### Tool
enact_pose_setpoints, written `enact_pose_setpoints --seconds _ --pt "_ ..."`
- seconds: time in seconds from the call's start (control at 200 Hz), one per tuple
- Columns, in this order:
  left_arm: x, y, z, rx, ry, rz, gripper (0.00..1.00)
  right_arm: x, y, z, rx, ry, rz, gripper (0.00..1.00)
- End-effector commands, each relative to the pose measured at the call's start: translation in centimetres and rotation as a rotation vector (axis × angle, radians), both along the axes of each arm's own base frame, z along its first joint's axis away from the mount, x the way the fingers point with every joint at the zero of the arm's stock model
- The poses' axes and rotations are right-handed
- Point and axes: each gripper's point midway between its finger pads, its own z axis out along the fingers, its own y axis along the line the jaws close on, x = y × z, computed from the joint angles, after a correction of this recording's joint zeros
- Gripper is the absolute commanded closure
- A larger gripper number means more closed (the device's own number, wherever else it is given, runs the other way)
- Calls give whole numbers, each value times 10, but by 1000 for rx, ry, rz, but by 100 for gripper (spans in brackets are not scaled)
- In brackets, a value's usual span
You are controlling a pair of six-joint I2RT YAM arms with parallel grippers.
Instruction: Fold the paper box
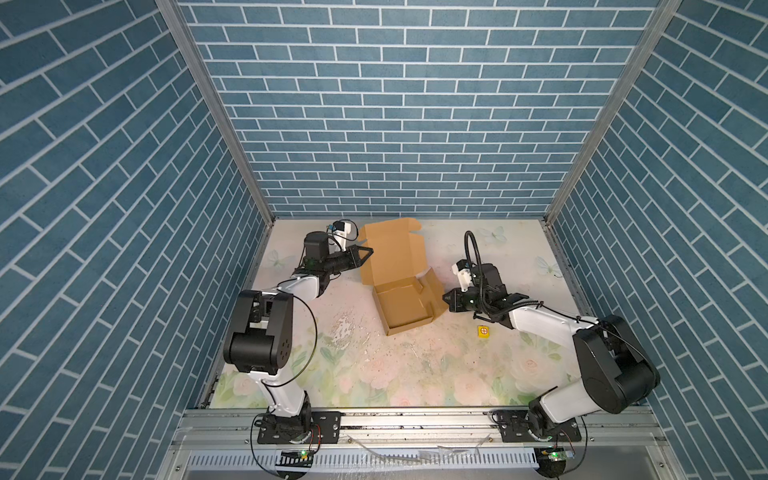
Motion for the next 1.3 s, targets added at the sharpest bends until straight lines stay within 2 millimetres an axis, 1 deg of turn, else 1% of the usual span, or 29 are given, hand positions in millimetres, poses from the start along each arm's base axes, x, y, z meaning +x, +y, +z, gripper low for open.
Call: enact_pose_setpoints --seconds 0.0,0.175,0.295,0.355,0.48,0.62,0.725,0.835,0.905,0.965,1.01,1.055,1.13,1.175,1.225,1.295 --pt "-7 -3 6 9 -7 -13 87 8 6 27 -13 -112 14 100" --pt "-10 -3 10 15 -10 1 85 4 16 33 -21 -124 28 100" --pt "-12 -4 12 15 -18 5 84 0 21 31 -45 -120 34 100" --pt "-12 -4 12 15 -19 2 84 -3 24 30 -48 -111 37 96" --pt "-12 -4 11 17 -16 1 84 -7 30 37 1 -118 42 89" --pt "-13 -6 8 14 -15 -3 84 -11 38 33 45 -83 75 80" --pt "-13 -8 7 17 -18 -13 84 -10 47 27 115 -20 91 77" --pt "-14 -9 4 19 -20 -14 84 -2 48 28 211 45 57 75" --pt "-15 -9 5 22 -21 -16 84 5 39 33 234 68 3 75" --pt "-16 -9 7 25 -29 -20 84 10 26 41 232 53 -40 75" --pt "-17 -9 8 30 -40 -23 84 15 10 44 216 48 -82 74" --pt "-17 -9 7 34 -44 -23 84 21 -9 42 198 58 -137 74" --pt "-17 -8 6 35 -37 -20 84 30 -44 32 161 99 -235 73" --pt "-17 -8 7 32 -39 -21 84 34 -61 22 139 118 -265 73" --pt "-18 -9 7 30 -39 -23 84 37 -74 7 121 155 -276 73" --pt "-17 -9 7 30 -43 -23 84 40 -81 -13 113 212 -249 77"
